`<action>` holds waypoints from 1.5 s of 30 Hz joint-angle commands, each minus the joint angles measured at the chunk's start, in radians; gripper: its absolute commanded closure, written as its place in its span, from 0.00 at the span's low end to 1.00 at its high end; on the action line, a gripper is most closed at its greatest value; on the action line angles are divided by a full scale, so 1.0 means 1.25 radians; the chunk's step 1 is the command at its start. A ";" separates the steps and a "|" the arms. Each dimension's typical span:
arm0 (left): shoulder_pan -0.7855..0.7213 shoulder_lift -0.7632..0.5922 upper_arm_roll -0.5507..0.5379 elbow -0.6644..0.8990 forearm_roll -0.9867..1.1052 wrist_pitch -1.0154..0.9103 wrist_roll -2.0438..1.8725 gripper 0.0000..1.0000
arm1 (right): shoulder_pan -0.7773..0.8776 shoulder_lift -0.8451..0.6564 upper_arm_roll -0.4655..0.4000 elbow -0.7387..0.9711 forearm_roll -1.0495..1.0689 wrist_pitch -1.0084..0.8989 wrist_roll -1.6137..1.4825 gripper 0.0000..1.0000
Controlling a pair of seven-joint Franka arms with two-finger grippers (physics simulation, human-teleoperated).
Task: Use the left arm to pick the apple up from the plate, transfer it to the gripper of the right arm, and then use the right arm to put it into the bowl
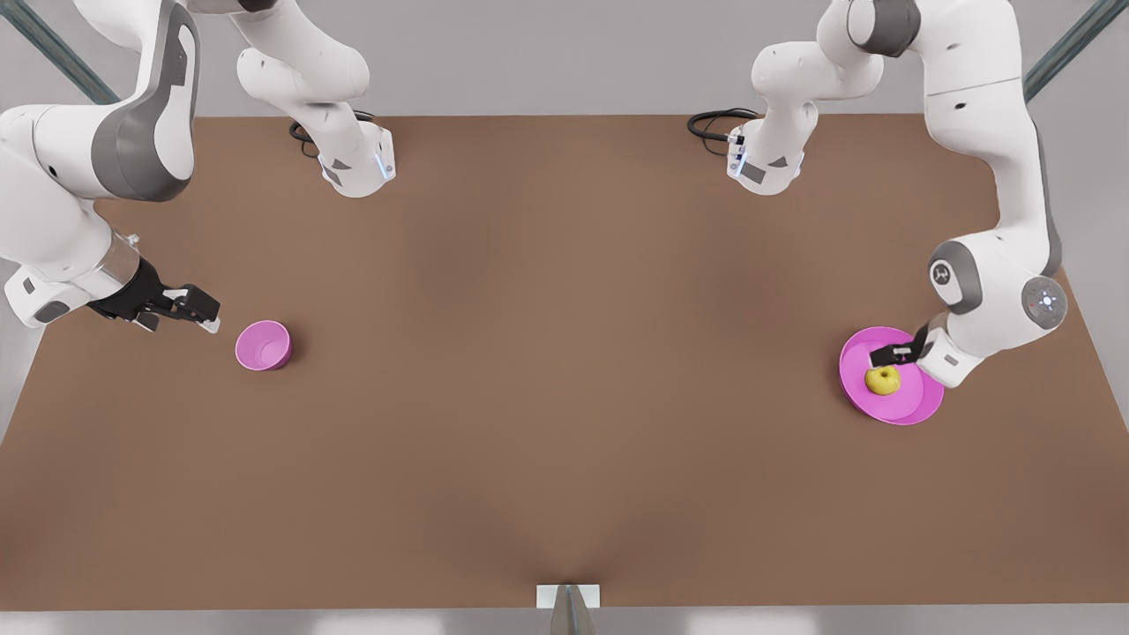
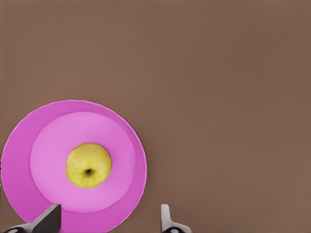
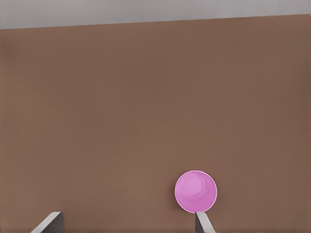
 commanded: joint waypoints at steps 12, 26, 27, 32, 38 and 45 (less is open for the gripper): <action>0.034 0.111 0.029 -0.031 -0.122 0.208 0.365 0.00 | 0.000 -0.001 0.000 0.000 0.001 0.001 0.001 0.00; 0.035 0.188 0.029 -0.035 -0.122 0.261 0.363 0.00 | 0.000 -0.001 0.000 0.000 0.001 0.001 0.001 0.00; 0.035 0.193 0.029 -0.035 -0.122 0.262 0.363 0.00 | 0.000 -0.001 0.000 0.000 0.001 0.001 0.001 0.00; 0.035 0.204 0.029 -0.035 -0.123 0.262 0.363 0.00 | 0.000 -0.001 0.000 0.000 0.001 0.001 0.002 0.00; 0.038 0.217 0.028 -0.035 -0.123 0.269 0.363 0.00 | 0.000 -0.001 0.000 0.000 0.001 0.001 0.001 0.00; 0.038 0.217 0.028 -0.035 -0.123 0.270 0.363 0.10 | 0.000 -0.001 0.000 0.000 0.001 0.001 0.001 0.00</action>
